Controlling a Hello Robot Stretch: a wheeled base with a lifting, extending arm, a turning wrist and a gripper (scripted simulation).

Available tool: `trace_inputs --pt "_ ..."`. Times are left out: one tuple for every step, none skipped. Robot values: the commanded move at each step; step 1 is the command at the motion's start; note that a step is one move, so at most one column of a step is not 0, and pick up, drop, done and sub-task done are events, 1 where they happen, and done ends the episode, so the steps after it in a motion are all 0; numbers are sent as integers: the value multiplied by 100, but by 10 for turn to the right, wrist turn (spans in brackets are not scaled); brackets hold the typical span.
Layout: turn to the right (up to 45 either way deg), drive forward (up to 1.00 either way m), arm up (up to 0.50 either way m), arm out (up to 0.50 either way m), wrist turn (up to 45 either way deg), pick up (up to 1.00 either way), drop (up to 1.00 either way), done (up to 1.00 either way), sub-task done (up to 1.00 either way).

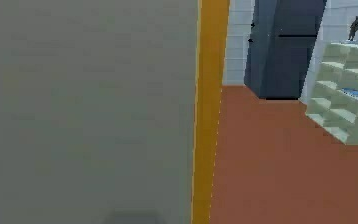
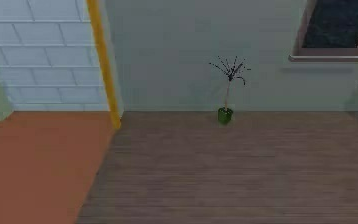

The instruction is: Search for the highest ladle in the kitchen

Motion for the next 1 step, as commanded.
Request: trace_inputs --pt "450 0 0 0 0 0 0 0 0"
